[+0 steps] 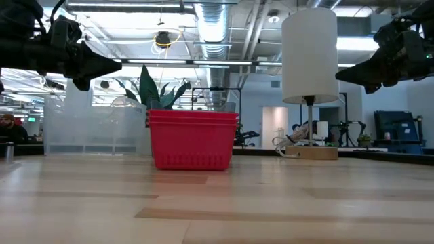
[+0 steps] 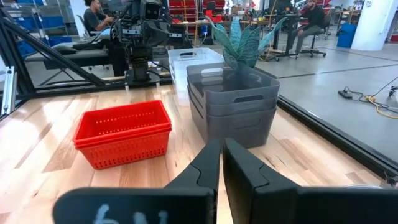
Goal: Stack baskets by color
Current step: Return to Home Position
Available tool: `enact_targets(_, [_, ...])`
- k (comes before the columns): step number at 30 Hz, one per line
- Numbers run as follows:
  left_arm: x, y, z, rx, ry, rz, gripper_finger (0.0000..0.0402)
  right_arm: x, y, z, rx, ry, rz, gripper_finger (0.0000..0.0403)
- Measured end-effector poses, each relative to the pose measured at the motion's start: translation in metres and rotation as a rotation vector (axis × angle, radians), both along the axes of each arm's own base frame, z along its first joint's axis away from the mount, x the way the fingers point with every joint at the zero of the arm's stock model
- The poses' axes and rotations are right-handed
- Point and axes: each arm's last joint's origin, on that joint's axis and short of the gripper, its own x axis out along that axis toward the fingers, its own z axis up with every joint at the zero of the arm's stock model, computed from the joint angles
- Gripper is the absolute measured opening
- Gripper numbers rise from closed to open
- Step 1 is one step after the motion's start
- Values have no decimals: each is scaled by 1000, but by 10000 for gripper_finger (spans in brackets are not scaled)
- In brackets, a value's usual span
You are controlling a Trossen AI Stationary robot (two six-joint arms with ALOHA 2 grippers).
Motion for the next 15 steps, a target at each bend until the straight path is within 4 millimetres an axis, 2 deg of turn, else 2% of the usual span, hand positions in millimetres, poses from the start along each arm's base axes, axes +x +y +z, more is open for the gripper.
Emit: enact_targets(15, [0, 0, 0, -1, 0, 0, 0, 0, 0, 0, 0, 0, 0, 43])
